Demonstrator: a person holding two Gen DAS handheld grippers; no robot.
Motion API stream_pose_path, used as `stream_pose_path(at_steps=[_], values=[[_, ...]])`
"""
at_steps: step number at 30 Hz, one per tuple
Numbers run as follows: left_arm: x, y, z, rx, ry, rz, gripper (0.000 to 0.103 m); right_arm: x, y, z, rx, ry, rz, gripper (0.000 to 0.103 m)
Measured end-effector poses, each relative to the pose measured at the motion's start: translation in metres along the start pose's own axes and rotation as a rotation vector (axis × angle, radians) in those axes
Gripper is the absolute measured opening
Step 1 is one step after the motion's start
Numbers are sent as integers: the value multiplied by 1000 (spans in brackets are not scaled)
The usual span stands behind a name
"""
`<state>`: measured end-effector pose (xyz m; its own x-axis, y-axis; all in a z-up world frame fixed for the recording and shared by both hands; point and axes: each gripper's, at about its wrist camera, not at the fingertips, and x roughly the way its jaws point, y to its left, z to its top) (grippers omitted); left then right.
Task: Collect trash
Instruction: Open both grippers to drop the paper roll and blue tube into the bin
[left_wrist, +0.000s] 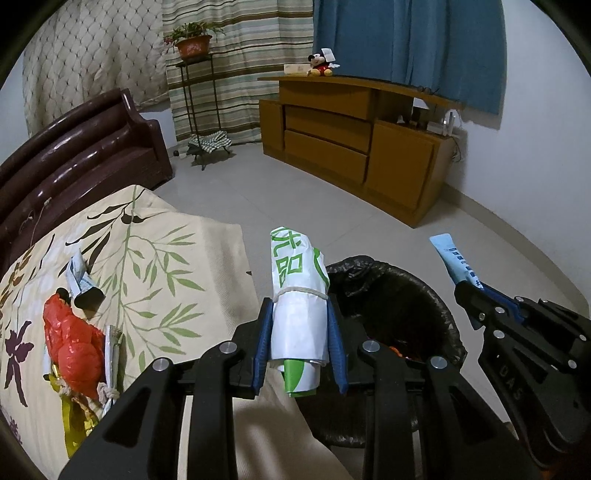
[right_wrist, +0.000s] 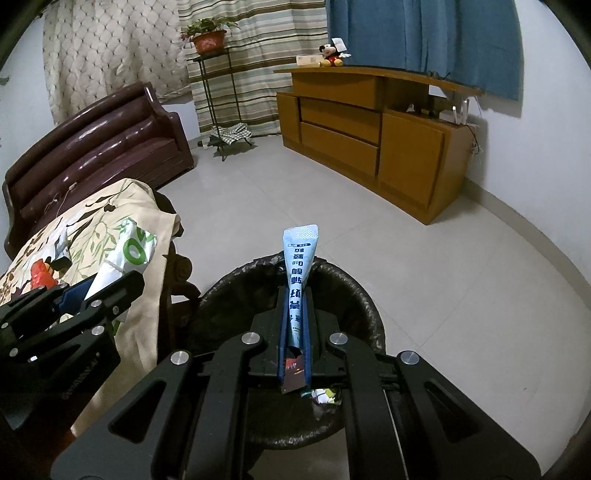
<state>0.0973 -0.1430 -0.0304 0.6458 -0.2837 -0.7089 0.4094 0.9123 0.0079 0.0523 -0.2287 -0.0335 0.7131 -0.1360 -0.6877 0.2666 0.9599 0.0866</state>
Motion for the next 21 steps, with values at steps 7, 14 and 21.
stream_pose_path(at_steps=[7, 14, 21], values=[[5, -1, 2, 4, 10, 8, 30, 8, -4, 1, 8, 10, 2, 8], [7, -1, 4, -4, 14, 8, 42, 9, -5, -2, 20, 7, -6, 20], [6, 2, 4, -9, 6, 4, 56, 10, -6, -2, 21, 7, -9, 25]])
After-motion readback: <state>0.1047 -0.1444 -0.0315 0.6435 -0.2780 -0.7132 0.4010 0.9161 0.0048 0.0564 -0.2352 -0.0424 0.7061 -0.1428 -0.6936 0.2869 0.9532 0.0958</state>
